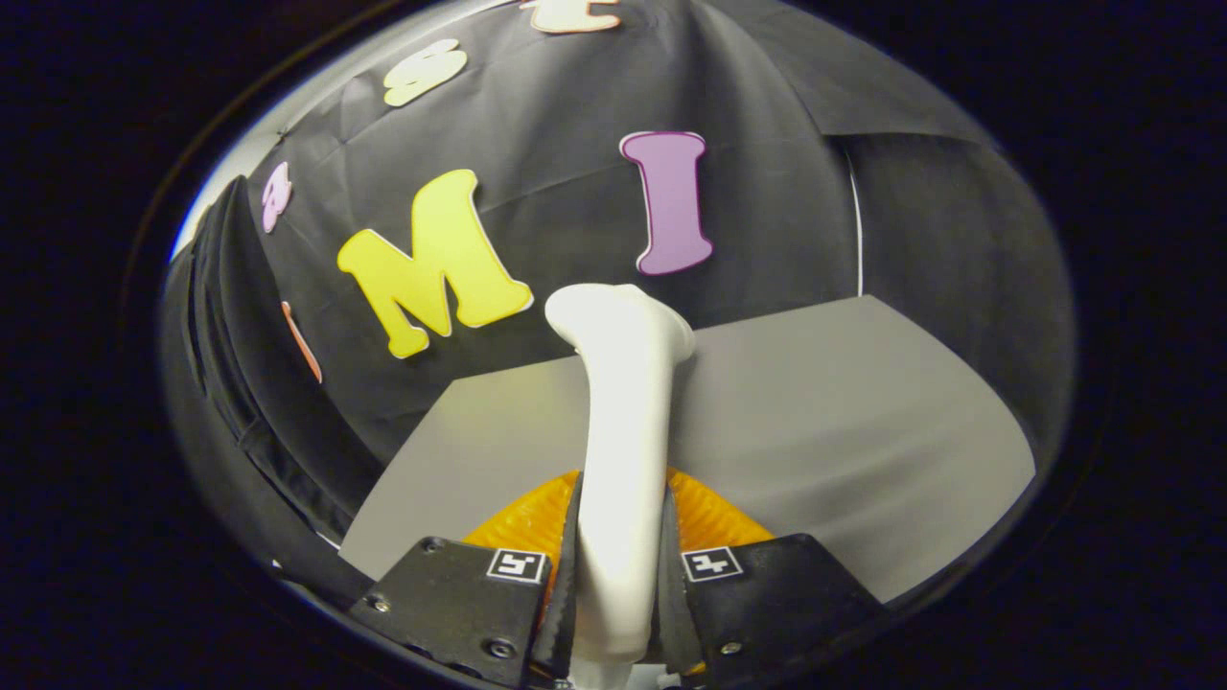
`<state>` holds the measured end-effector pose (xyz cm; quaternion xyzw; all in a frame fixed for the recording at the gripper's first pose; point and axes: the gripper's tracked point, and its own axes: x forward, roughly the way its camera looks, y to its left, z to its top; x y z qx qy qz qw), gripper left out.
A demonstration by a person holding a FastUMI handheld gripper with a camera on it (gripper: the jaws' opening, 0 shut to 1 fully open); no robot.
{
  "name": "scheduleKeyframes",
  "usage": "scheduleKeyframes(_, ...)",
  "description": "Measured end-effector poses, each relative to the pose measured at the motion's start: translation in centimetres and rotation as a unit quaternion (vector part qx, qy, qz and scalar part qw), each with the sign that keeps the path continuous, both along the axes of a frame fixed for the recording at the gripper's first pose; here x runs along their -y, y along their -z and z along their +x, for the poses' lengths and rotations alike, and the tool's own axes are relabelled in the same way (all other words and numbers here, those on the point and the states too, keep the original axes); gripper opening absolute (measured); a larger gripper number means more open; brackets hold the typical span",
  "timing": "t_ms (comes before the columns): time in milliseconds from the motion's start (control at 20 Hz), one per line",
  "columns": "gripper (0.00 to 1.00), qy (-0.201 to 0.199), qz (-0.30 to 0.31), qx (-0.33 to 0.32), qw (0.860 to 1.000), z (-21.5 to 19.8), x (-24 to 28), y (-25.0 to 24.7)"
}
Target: Iron the clothes twice with a garment steamer, once on the left side and once on the right side.
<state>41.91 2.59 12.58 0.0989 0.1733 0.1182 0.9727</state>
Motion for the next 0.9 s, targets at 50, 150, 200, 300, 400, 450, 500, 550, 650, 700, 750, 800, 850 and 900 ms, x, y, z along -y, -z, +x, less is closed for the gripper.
scheduleKeyframes(50,0.37,-0.002,0.004,0.006,1.000,-0.4,-0.1,-0.4)
scheduleKeyframes(150,0.37,-0.003,0.019,0.009,1.000,-1.6,-0.3,-0.8)
scheduleKeyframes(200,0.37,-0.003,0.024,0.012,1.000,-2.2,-0.2,-1.2)
scheduleKeyframes(300,0.37,-0.002,0.028,0.020,0.999,-3.5,-0.6,-1.9)
scheduleKeyframes(400,0.37,-0.001,0.029,0.031,0.999,-5.1,-1.1,-3.1)
scheduleKeyframes(450,0.37,0.001,0.028,0.040,0.999,-6.0,-1.4,-4.0)
scheduleKeyframes(500,0.37,0.004,0.027,0.049,0.998,-7.1,-1.8,-4.9)
scheduleKeyframes(550,0.37,0.007,0.026,0.061,0.998,-8.2,-2.3,-5.9)
scheduleKeyframes(650,0.37,0.012,0.021,0.082,0.996,-10.1,-3.9,-7.6)
scheduleKeyframes(700,0.37,0.016,0.018,0.092,0.995,-11.1,-4.8,-8.6)
scheduleKeyframes(750,0.37,0.019,0.017,0.102,0.994,-11.9,-5.9,-9.4)
scheduleKeyframes(800,0.37,0.020,0.016,0.111,0.993,-13.0,-6.9,-10.4)
scheduleKeyframes(850,0.37,0.018,0.016,0.120,0.992,-13.9,-8.2,-11.3)
scheduleKeyframes(900,0.37,0.018,0.018,0.128,0.992,-14.9,-9.6,-12.1)
